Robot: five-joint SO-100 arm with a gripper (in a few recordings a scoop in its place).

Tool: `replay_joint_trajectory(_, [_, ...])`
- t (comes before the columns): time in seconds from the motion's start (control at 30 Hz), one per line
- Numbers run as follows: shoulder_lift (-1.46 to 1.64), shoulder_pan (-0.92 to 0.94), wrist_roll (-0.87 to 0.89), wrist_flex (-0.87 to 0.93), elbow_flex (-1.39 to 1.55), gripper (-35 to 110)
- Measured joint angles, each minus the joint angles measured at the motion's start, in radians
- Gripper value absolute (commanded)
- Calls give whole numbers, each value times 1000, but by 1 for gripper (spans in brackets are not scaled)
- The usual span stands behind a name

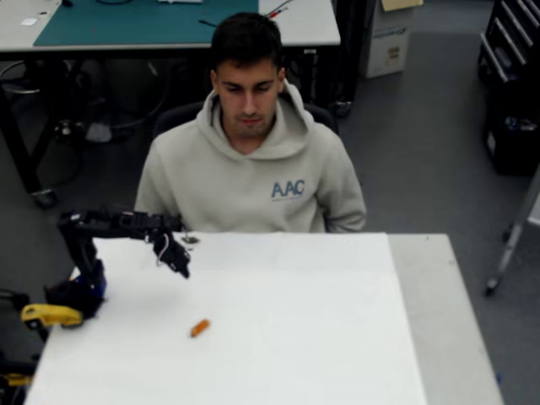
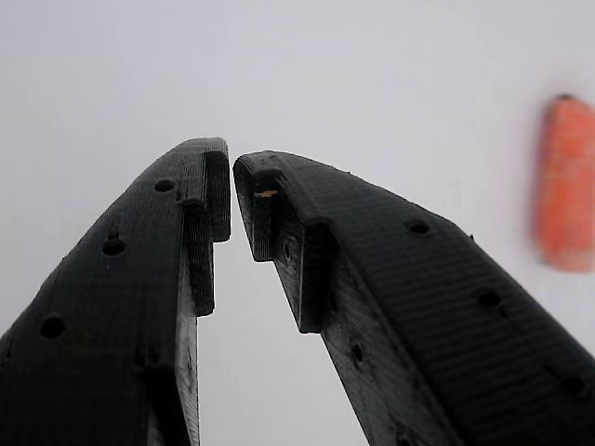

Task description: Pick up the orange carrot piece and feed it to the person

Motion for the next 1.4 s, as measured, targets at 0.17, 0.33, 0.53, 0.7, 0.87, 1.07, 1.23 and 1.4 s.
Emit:
replay_joint_trajectory(0.17, [-89, 75, -89, 0, -71, -3])
replay_joint_trajectory(0.33, [-178, 161, -176, 0, -121, -3])
replay_joint_trajectory(0.53, [-253, 201, -245, 0, -175, -3])
replay_joint_trajectory(0.7, [-295, 242, -272, 0, -227, -3])
replay_joint_trajectory(0.87, [-314, 267, -290, 0, -275, -3])
replay_joint_trajectory(1.07, [-318, 316, -331, 0, -305, -3])
replay_joint_trajectory(1.23, [-318, 314, -344, 0, -305, -3])
replay_joint_trajectory(1.4, [-318, 310, -344, 0, -305, -3])
